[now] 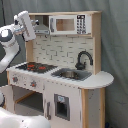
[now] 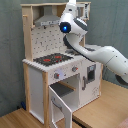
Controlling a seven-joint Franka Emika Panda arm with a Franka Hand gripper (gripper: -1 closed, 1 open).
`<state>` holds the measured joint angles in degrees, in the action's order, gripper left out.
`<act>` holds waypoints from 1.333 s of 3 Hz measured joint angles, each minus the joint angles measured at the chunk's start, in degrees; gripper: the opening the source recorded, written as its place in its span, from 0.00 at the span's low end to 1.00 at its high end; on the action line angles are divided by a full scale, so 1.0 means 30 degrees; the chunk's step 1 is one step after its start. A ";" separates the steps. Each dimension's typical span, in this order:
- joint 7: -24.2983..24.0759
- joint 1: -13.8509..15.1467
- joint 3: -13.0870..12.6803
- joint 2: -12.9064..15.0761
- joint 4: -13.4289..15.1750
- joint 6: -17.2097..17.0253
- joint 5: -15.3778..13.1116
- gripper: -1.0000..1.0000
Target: Play with the kitchen
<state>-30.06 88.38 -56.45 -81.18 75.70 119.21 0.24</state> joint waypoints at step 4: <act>0.1412 0.3756 -0.1267 0.1293 -0.4498 -0.1693 0.0077 0.00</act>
<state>-25.83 99.64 -60.25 -77.30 62.21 114.13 0.47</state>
